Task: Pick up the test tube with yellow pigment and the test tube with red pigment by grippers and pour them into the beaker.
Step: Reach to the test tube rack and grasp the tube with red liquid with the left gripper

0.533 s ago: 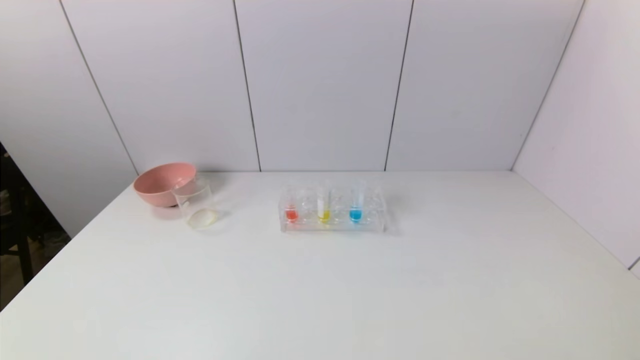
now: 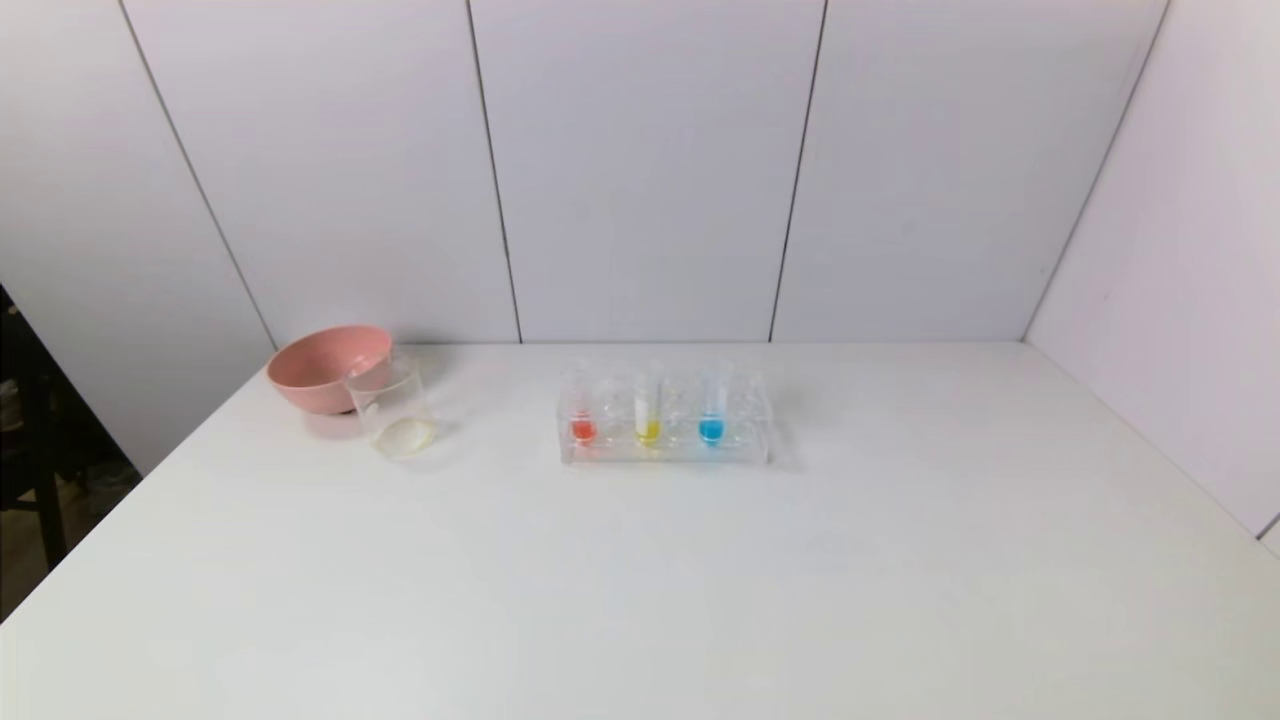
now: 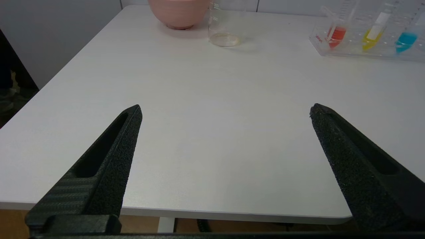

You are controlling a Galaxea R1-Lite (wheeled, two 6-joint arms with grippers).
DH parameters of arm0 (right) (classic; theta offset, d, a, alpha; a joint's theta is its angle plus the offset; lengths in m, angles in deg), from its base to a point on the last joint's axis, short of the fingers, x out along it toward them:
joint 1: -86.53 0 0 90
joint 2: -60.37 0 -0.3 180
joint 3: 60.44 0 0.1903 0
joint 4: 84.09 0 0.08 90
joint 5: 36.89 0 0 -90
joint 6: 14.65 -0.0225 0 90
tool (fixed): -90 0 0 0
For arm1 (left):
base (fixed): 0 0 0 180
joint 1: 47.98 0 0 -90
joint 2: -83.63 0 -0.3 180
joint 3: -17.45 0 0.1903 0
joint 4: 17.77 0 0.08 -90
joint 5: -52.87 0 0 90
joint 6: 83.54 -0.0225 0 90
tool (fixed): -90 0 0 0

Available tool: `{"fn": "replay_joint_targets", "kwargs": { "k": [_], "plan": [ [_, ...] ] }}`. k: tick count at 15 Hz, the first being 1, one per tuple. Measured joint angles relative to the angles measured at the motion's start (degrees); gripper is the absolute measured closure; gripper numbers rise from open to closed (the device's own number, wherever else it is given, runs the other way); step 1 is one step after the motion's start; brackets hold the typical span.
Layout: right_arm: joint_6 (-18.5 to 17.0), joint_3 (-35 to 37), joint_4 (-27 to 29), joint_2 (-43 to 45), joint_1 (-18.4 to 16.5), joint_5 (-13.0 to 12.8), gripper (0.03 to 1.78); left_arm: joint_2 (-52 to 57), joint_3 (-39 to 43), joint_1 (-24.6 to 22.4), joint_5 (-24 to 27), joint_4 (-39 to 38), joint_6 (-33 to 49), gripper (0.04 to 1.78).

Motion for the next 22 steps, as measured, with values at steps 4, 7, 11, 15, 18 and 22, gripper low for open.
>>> {"fn": "replay_joint_targets", "kwargs": {
  "k": [4, 7, 11, 15, 18, 22],
  "plan": [
    [0.0, 0.0, 0.0, 0.0, 0.0, 0.0, 0.1, 0.0, 0.0, 0.0, -0.1, 0.1, -0.2, 0.06],
    [0.0, 0.0, 0.0, 0.0, 0.0, 0.0, 0.1, 0.0, 0.0, -0.3, -0.1, 0.0, 0.0, 0.06],
    [0.0, 0.0, 0.0, 0.0, 0.0, 0.0, 0.1, -0.4, -2.6, -0.3, 1.3, 0.2, -0.7, 0.06],
    [0.0, 0.0, 0.0, 0.0, 0.0, 0.0, 0.1, -8.3, -13.4, 0.0, 5.7, -0.3, -0.1, 0.06],
    [0.0, 0.0, 0.0, 0.0, 0.0, 0.0, 0.1, -19.1, -20.5, 0.6, 6.9, -2.5, 1.0, 0.06],
    [0.0, 0.0, 0.0, 0.0, 0.0, 0.0, 0.1, -35.4, -24.8, 1.0, 14.2, -8.9, 0.9, 0.06]
  ]
}}
